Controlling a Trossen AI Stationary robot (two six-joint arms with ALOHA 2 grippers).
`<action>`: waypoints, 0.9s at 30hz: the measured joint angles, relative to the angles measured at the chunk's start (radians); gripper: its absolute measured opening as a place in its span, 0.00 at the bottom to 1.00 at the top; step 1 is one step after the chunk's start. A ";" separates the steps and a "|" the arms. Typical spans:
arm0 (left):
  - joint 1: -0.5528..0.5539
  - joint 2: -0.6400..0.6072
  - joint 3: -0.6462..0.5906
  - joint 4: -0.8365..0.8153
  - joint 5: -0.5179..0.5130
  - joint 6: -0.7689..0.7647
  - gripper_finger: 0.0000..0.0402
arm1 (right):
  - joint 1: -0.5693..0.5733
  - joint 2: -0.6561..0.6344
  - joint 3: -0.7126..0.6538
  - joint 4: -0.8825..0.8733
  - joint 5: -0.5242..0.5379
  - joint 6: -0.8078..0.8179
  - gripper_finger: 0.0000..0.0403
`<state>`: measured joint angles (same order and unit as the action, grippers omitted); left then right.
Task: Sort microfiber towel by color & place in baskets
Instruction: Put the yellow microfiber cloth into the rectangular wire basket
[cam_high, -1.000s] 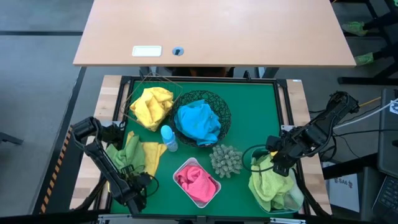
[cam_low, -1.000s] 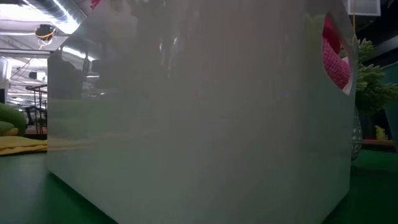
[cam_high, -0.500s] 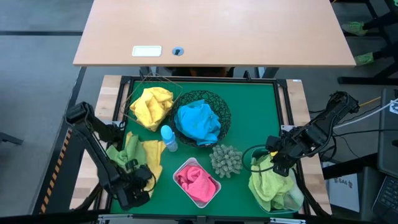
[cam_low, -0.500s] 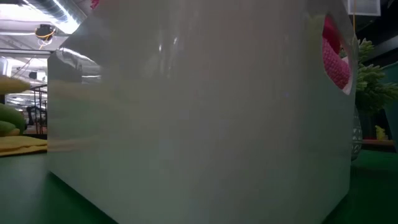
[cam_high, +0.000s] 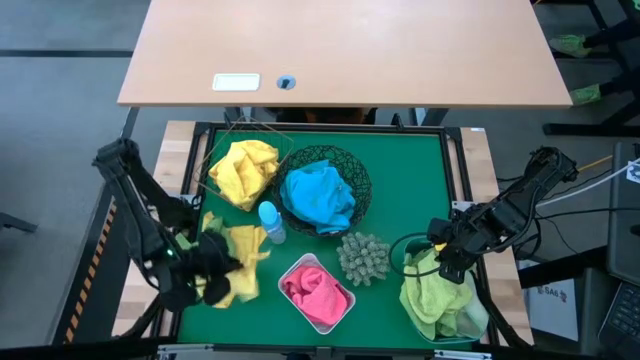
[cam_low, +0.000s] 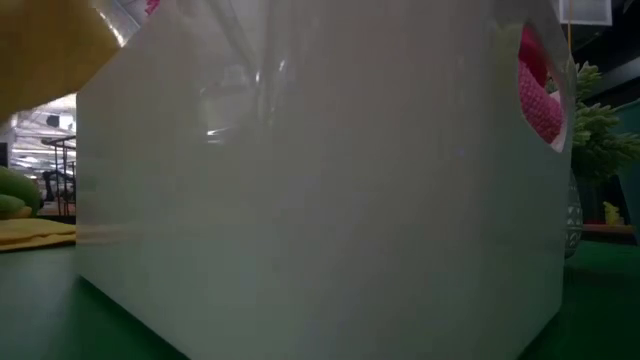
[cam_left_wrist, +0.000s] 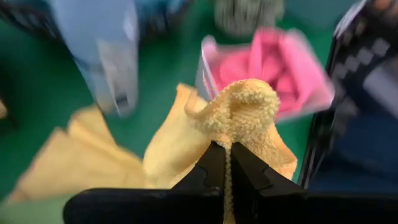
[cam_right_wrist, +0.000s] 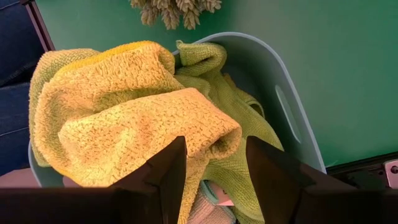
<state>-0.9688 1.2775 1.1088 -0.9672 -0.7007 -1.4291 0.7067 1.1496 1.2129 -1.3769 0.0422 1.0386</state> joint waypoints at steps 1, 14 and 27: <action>0.000 -0.022 0.000 -0.005 -0.037 0.000 0.00 | 0.000 0.000 0.000 0.000 0.000 0.000 0.42; 0.000 -0.329 0.001 -0.001 -0.451 0.120 0.00 | 0.000 0.000 0.000 0.000 0.000 0.000 0.42; 0.100 -0.525 0.002 0.003 -0.833 0.309 0.00 | 0.000 0.000 0.000 0.000 0.018 0.000 0.42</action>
<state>-0.8685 0.7528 1.1103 -0.9638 -1.5340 -1.1200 0.7066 1.1496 1.2129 -1.3769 0.0606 1.0386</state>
